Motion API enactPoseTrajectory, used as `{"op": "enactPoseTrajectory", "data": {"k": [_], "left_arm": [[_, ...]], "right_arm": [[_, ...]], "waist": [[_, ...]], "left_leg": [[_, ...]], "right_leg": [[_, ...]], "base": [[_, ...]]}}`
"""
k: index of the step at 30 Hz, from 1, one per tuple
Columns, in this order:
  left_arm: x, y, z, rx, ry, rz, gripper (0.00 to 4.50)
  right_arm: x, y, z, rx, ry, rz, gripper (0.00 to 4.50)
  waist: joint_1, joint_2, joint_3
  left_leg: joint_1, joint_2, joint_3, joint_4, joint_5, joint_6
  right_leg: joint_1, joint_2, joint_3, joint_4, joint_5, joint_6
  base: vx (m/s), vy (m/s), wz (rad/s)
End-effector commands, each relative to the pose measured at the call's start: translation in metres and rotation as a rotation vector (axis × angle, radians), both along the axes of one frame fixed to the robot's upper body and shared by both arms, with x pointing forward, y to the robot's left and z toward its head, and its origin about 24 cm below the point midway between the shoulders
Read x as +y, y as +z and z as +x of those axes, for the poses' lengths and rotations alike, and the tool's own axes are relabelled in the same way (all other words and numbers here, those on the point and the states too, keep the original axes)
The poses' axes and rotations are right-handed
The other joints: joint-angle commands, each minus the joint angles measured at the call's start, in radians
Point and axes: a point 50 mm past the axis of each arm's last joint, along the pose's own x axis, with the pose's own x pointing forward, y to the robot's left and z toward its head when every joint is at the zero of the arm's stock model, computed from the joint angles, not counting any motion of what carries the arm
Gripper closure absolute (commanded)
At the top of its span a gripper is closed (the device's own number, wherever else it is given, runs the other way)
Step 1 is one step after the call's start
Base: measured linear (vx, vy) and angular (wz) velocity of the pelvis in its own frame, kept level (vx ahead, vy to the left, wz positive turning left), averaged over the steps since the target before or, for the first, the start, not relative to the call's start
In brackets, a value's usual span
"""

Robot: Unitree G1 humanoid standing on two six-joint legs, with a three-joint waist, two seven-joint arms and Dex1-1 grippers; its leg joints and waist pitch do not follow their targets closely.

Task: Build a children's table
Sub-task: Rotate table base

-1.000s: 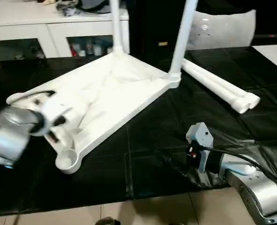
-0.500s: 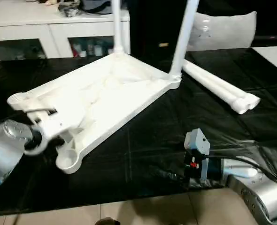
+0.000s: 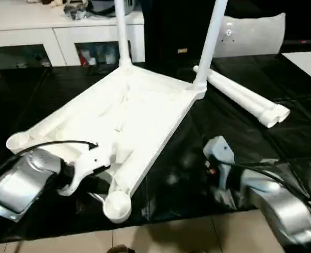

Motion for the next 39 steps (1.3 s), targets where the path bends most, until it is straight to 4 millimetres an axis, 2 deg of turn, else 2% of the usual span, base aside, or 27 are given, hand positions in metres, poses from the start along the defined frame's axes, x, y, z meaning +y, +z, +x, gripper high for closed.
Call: {"op": "enactPoseTrajectory", "data": {"k": [1, 5, 6, 11, 14, 15, 20, 24, 29, 30, 35, 38, 39], "left_arm": [[-0.008, -0.001, 0.001, -0.019, -0.051, -0.029, 4.44], [-0.013, -0.001, 0.001, -0.022, -0.087, -0.058, 4.44], [-0.016, -0.001, 0.001, -0.021, -0.097, -0.070, 4.44], [-0.022, -0.002, -0.001, -0.017, -0.122, -0.100, 4.44], [-0.032, -0.003, -0.004, -0.006, -0.157, -0.141, 4.44], [-0.039, -0.005, -0.005, -0.013, -0.168, -0.159, 4.44], [-0.052, -0.006, -0.006, -0.020, -0.182, -0.198, 4.44], [-0.066, -0.004, 0.001, -0.098, -0.191, -0.259, 4.44], [-0.078, -0.007, 0.009, -0.142, -0.174, -0.283, 4.44], [-0.081, -0.007, 0.011, -0.159, -0.168, -0.290, 4.44], [-0.094, -0.005, 0.019, -0.214, -0.145, -0.330, 4.44], [-0.098, -0.004, 0.032, -0.294, -0.085, -0.329, 4.44], [-0.097, -0.003, 0.043, -0.356, -0.025, -0.311, 4.44]], "right_arm": [[0.002, -0.010, 0.009, 0.003, -0.042, -0.062, 0.00], [0.007, -0.021, 0.023, -0.001, -0.073, -0.111, 0.00], [0.013, -0.020, 0.030, -0.016, -0.076, -0.090, 0.00], [0.027, -0.016, 0.045, -0.055, -0.086, -0.068, 0.00], [0.040, -0.010, 0.056, -0.080, -0.086, -0.022, 0.00], [0.046, -0.008, 0.059, -0.088, -0.075, -0.016, 0.00], [0.054, -0.006, 0.062, -0.099, -0.044, -0.007, 0.00], [0.061, -0.006, 0.066, -0.101, -0.013, 0.016, 0.00], [0.068, -0.005, 0.068, -0.108, 0.018, 0.039, 0.00], [0.071, -0.004, 0.068, -0.109, 0.026, 0.048, 0.00], [0.077, 0.000, 0.070, -0.132, 0.035, 0.068, 0.00], [0.074, 0.004, 0.074, -0.161, -0.002, 0.082, 0.00], [0.069, 0.007, 0.077, -0.182, -0.039, 0.086, 0.00]], "waist": [[-0.005, 0.007, -0.058], [-0.007, 0.006, -0.059], [-0.009, 0.002, -0.062], [-0.009, 0.004, -0.066], [-0.011, 0.001, -0.067], [-0.015, 0.000, -0.066], [-0.032, -0.003, -0.067], [-0.041, -0.016, -0.066], [-0.044, -0.014, -0.067], [-0.044, -0.013, -0.067], [-0.045, -0.016, -0.069], [-0.041, -0.015, -0.072], [-0.041, -0.013, -0.071]], "left_leg": [[0.037, 0.044, -0.036, -0.092, -0.453, -0.078], [0.038, 0.043, -0.033, -0.090, -0.450, -0.082], [0.037, 0.043, -0.033, -0.089, -0.442, -0.081], [0.032, 0.044, -0.031, -0.088, -0.379, -0.074], [0.031, 0.043, -0.027, -0.085, -0.363, -0.069], [0.026, 0.042, -0.027, -0.086, -0.358, -0.067], [0.022, 0.042, -0.026, -0.082, -0.335, -0.050], [0.016, 0.041, -0.025, -0.077, -0.321, -0.032], [0.016, 0.043, -0.024, -0.076, -0.315, -0.027], [0.020, 0.043, -0.023, -0.075, -0.322, -0.027], [0.018, 0.043, -0.023, -0.074, -0.316, -0.022], [0.015, 0.044, -0.022, -0.072, -0.291, -0.013], [0.015, 0.042, -0.021, -0.071, -0.281, -0.005]], "right_leg": [[0.011, -0.047, 0.030, -0.070, -0.447, -0.149], [0.014, -0.044, 0.031, -0.067, -0.419, -0.157], [0.015, -0.046, 0.031, -0.065, -0.405, -0.163], [0.022, -0.043, 0.031, -0.050, -0.315, -0.186], [0.024, -0.043, 0.032, -0.048, -0.300, -0.195], [0.027, -0.044, 0.032, -0.048, -0.300, -0.198], [0.032, -0.045, 0.031, -0.048, -0.304, -0.203], [0.033, -0.047, 0.032, -0.050, -0.340, -0.203], [0.030, -0.043, 0.031, -0.049, -0.340, -0.203], [0.027, -0.043, 0.032, -0.050, -0.336, -0.208], [0.031, -0.043, 0.031, -0.047, -0.306, -0.216], [0.034, -0.044, 0.030, -0.044, -0.274, -0.225], [0.032, -0.042, 0.030, -0.045, -0.259, -0.223]], "base": [[0.000, 0.000, 0.00], [0.000, 0.000, 0.00], [0.000, 0.000, 0.00], [0.000, 0.000, 0.00], [0.000, 0.000, 0.00], [0.000, 0.000, 0.00], [0.000, 0.000, 0.00], [0.000, 0.000, 0.00], [0.000, 0.000, 0.00], [0.000, 0.000, 0.00], [0.000, 0.000, 0.00], [0.000, 0.000, 0.00], [0.000, 0.000, 0.00]]}}
